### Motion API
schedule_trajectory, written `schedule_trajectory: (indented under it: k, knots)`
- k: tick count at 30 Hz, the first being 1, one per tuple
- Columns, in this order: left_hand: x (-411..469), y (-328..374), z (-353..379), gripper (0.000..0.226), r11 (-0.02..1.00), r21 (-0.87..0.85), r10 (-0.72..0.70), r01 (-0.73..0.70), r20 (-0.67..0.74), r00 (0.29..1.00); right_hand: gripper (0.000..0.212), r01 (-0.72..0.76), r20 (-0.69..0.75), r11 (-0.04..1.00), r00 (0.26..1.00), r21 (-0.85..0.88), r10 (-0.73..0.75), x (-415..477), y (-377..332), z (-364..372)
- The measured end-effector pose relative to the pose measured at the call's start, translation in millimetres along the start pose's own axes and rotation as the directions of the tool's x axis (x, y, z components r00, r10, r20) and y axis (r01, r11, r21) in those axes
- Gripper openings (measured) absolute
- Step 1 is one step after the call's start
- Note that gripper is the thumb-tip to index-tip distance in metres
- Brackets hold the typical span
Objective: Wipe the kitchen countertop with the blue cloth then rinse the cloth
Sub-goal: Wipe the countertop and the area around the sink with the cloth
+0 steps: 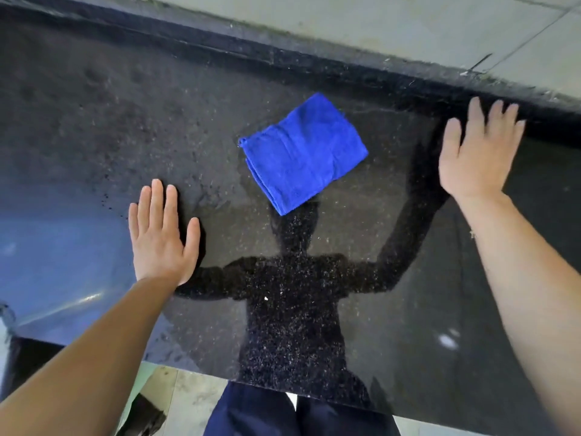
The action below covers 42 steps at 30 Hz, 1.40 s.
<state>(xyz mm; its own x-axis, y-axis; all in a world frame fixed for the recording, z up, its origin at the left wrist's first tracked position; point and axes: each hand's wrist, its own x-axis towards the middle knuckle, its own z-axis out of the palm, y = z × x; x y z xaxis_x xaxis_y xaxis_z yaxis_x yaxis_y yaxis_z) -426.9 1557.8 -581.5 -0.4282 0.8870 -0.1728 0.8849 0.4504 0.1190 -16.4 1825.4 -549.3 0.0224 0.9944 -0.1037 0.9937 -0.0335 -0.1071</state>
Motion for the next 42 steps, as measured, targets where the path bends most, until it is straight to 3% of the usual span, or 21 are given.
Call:
schedule_trajectory:
  k: [4, 6, 9, 11, 16, 19, 21, 23, 26, 28, 30, 31, 33, 35, 39, 42]
  knots:
    - [1, 1, 0, 0.07, 1.0, -0.002, 0.004, -0.004, -0.015, 1.0, 0.068, 0.208, 0.015, 0.974, 0.978, 0.085, -0.21, -20, -84, 22]
    - [2, 1, 0, 0.071, 1.0, -0.008, 0.013, -0.013, -0.027, 1.0, 0.072, 0.219, 0.033, 0.967, 0.974, 0.128, -0.225, -28, -113, 30]
    - [3, 0, 1, 0.07, 1.0, -0.012, 0.024, -0.025, -0.042, 0.999, 0.072, 0.167, 0.009, 0.971, 0.985, 0.173, -0.171, -31, -132, 33]
    - [2, -1, 2, 0.07, 0.999, -0.01, 0.03, -0.031, -0.051, 0.998, 0.058, 0.144, 0.001, 0.974, 0.989, 0.174, -0.146, -28, -138, 31]
    - [1, 0, 2, 0.07, 1.0, -0.003, 0.028, -0.029, -0.039, 0.999, 0.036, -0.021, 0.258, 0.939, 0.963, 0.343, -0.073, -18, -152, 15]
    - [1, 1, 1, 0.071, 1.0, 0.0, 0.025, -0.025, -0.027, 0.999, 0.027, -0.114, 0.27, 0.861, 0.962, 0.496, -0.028, -21, -156, -1]
    - [1, 1, 0, 0.071, 1.0, 0.002, 0.025, -0.025, -0.015, 1.0, 0.023, -0.033, 0.144, 0.844, 0.988, 0.536, -0.053, -37, -167, -13]
    - [1, 0, -1, 0.072, 1.0, 0.004, 0.027, -0.027, -0.005, 1.0, 0.024, 0.116, 0.075, 0.813, 0.978, 0.57, -0.193, -61, -182, -22]
    - [0, 0, -2, 0.073, 1.0, -0.007, 0.029, -0.029, 0.003, 1.0, 0.04, 0.209, 0.165, 0.769, 0.911, 0.604, -0.377, -93, -199, -18]
    - [0, 0, -2, 0.074, 0.999, -0.012, 0.03, -0.03, 0.009, 1.0, 0.036, 0.258, 0.096, 0.769, 0.92, 0.585, -0.381, -98, -200, -4]
    - [0, 1, -2, 0.074, 0.999, -0.014, 0.032, -0.032, 0.012, 0.999, 0.036, 0.427, -0.063, 0.802, 0.894, 0.418, -0.443, -98, -200, 14]
    - [1, 1, -1, 0.074, 0.999, -0.014, 0.034, -0.034, 0.014, 0.999, 0.044, 0.501, -0.069, 0.814, 0.861, 0.294, -0.504, -99, -203, 24]
    - [1, -1, -1, 0.074, 0.999, -0.012, 0.034, -0.034, 0.014, 0.999, 0.059, 0.596, 0.054, 0.798, 0.798, 0.088, -0.601, -105, -215, 46]
    - [1, -1, -1, 0.075, 0.999, -0.013, 0.036, -0.035, 0.013, 0.999, 0.064, 0.606, 0.139, 0.796, 0.787, 0.006, -0.601, -111, -222, 57]
    - [-1, -3, -1, 0.076, 0.999, -0.004, 0.041, -0.041, 0.016, 0.999, 0.062, 0.614, 0.184, 0.789, 0.772, 0.029, -0.608, -97, -197, 52]
    - [-2, -3, -1, 0.076, 0.999, -0.007, 0.051, -0.051, 0.018, 0.999, 0.063, 0.394, 0.14, 0.919, 0.91, 0.008, -0.391, -71, -156, 44]
